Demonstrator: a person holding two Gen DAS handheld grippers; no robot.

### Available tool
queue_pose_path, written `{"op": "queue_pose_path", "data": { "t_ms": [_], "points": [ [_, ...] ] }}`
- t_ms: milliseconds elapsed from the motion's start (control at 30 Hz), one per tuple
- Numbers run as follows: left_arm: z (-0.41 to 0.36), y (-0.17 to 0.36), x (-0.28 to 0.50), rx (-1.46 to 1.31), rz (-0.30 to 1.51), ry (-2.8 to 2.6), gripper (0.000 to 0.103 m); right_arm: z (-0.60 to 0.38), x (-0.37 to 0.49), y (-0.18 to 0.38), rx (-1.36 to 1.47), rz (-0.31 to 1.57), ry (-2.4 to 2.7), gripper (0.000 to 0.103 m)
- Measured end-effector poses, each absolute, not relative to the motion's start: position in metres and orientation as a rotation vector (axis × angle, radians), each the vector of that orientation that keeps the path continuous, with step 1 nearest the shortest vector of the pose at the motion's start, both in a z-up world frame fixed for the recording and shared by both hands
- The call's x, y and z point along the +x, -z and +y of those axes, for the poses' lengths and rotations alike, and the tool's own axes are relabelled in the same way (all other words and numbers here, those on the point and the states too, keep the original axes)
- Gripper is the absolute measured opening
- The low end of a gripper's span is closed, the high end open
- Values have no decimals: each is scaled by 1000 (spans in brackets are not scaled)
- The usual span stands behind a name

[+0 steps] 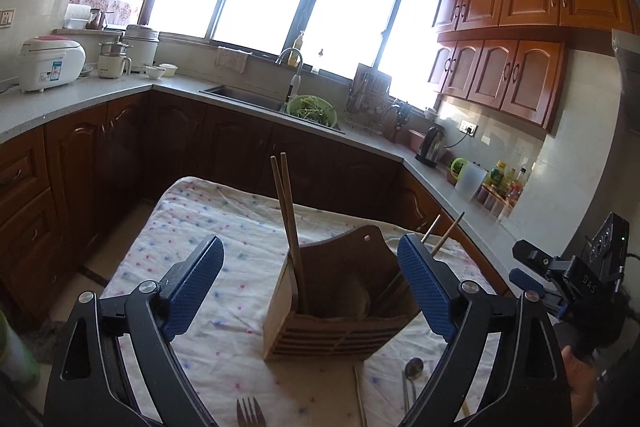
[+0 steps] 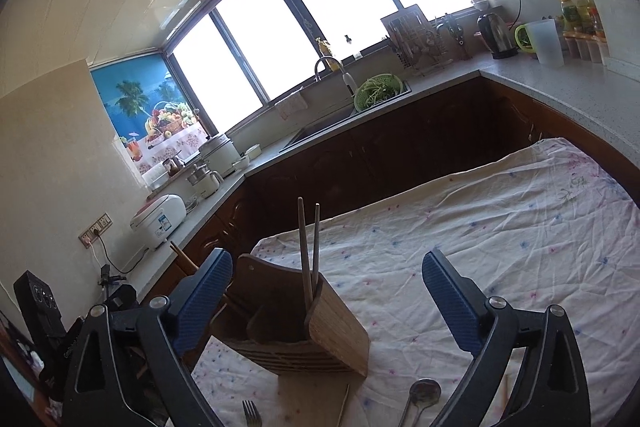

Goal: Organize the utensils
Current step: 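Open both tools to release the chopsticks in the holder, then withdraw both tools from the holder back over the utensils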

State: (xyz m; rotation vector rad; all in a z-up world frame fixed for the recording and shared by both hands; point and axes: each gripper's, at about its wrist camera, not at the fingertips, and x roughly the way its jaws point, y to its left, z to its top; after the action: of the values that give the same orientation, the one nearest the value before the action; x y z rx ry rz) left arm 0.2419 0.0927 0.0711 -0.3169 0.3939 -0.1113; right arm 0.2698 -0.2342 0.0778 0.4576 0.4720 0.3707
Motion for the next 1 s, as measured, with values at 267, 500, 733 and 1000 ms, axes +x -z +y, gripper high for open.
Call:
{"op": "queue_pose_path", "data": {
  "t_ms": [267, 500, 733, 1000],
  "points": [
    [75, -48, 209, -315, 471, 141, 91, -256, 211, -55, 404, 518, -316, 97],
    [57, -25, 180, -302, 546, 171, 91, -281, 159, -39, 382, 520, -230, 97],
    [43, -4, 158, -300, 612, 189, 91, -294, 130, -18, 355, 572, -174, 97],
    [32, 20, 145, -284, 684, 189, 91, -298, 111, 5, 322, 612, -146, 97]
  ]
}}
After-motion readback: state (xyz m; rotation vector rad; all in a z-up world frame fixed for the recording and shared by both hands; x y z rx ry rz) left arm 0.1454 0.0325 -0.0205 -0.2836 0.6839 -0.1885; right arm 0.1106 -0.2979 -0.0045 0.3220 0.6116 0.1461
